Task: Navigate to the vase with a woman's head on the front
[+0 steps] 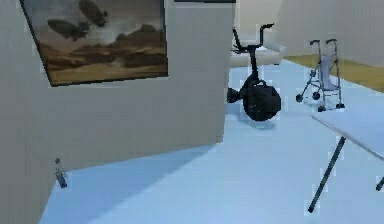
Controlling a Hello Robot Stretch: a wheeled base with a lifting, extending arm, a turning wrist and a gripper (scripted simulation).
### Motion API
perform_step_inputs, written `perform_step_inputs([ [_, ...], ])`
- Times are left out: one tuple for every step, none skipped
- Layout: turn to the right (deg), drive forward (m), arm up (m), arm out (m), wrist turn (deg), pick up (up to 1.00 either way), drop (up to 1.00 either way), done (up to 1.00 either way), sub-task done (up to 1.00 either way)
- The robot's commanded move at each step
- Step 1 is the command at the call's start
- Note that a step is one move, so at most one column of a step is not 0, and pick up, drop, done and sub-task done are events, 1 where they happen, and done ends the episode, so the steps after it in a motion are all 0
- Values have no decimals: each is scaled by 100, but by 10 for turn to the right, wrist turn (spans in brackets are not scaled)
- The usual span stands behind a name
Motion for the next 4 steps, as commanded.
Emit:
perform_step_inputs([
  [0,20,0,0,0,0,0,0,0],
  [90,0,0,0,0,0,0,0,0],
  [0,100,0,0,0,0,0,0,0],
  [270,0,0,0,0,0,0,0,0],
])
